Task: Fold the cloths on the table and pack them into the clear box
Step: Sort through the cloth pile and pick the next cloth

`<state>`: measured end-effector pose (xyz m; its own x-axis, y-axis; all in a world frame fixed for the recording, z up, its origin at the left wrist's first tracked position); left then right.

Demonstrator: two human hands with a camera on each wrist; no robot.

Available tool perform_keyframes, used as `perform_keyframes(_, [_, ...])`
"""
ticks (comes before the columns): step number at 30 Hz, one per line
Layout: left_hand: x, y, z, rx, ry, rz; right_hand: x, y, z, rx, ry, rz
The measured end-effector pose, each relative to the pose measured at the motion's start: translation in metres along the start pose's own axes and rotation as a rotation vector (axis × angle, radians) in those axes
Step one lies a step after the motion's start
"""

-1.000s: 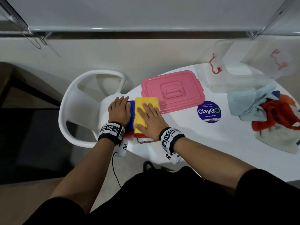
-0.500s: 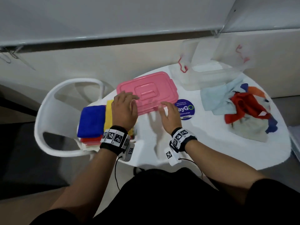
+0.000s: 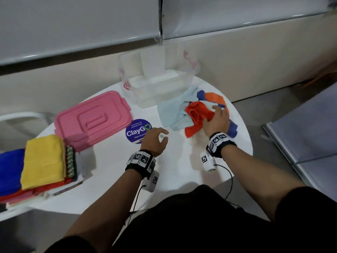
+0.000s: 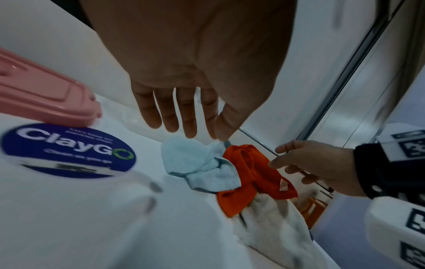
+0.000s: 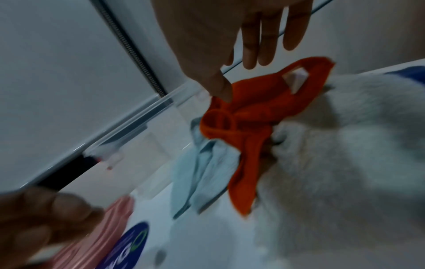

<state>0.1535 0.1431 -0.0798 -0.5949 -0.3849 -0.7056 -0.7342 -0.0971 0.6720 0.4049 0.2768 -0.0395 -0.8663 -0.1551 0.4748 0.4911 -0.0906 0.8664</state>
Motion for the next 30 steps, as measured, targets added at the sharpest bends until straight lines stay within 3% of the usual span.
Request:
perform_keyframes(3, [-0.017, -0.026, 0.015, 0.066, 0.089, -0.010, -0.035, -0.002, 0.024, 0.095, -0.080, -0.040])
perform_keyframes(7, [-0.051, -0.049, 0.036, 0.124, 0.093, 0.046, -0.044, -0.019, 0.040, 0.238, -0.040, -0.098])
perform_keyframes(12, [-0.105, -0.058, 0.077, 0.120, 0.048, 0.029, -0.023, -0.009, 0.039, 0.065, 0.086, 0.332])
perform_keyframes(16, [-0.157, -0.056, 0.105, 0.056, -0.084, 0.274, 0.004, 0.017, 0.039, 0.053, 0.149, 0.554])
perform_keyframes(19, [-0.179, -0.045, 0.120, 0.001, -0.101, 0.372, 0.021, 0.054, 0.051, -0.023, 0.216, 0.630])
perform_keyframes(25, [-0.183, 0.012, 0.109, -0.069, 0.022, -0.090, 0.056, 0.116, 0.059, -0.087, 0.234, 0.692])
perform_keyframes(28, [-0.171, 0.061, 0.094, -0.182, 0.077, -0.272, 0.073, 0.130, 0.053, -0.017, 0.232, 0.707])
perform_keyframes(30, [-0.164, 0.096, 0.081, -0.238, 0.066, -0.276, 0.082, 0.132, 0.049, 0.051, 0.242, 0.624])
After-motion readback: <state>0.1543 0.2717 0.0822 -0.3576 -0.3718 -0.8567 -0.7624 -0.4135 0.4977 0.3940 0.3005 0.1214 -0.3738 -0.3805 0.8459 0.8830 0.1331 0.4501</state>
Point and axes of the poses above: each hand's wrist, its own z-axis towards the middle knuckle, its own y-axis out of the back of the hand, x = y × z, the point moved 10 cm from there along z, towards the middle knuckle, and after that the axes turned 13 degrees about y, right-handed, at the moved point
